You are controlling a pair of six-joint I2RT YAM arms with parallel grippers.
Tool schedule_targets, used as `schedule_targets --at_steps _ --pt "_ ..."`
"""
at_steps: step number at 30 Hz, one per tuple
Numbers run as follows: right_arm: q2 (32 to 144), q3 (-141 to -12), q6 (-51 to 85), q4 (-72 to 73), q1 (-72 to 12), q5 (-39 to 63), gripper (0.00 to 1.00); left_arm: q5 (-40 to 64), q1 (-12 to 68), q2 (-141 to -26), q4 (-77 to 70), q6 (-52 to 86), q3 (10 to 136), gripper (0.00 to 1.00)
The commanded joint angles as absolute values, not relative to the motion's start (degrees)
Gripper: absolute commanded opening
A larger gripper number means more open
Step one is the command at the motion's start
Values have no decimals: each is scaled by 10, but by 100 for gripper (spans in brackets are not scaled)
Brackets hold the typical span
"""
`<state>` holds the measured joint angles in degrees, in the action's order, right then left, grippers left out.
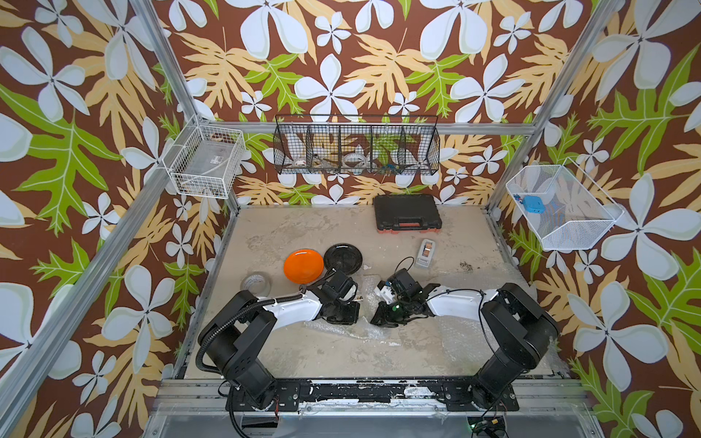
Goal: Wrap dinner plates in bubble wrap
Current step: Wrap the plate in the bubble wrap.
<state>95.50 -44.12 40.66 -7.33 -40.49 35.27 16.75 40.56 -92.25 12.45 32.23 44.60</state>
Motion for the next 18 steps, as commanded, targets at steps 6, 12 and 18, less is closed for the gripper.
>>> schedule_targets --at_steps 6,12,18 --pt "888 -431 502 -65 -469 316 17 108 405 -915 209 260 458 5" --pt "858 -445 469 -102 -439 291 18 97 404 -899 226 248 463 5" --pt "919 -448 449 -38 -444 377 10 103 404 -880 222 253 473 5"
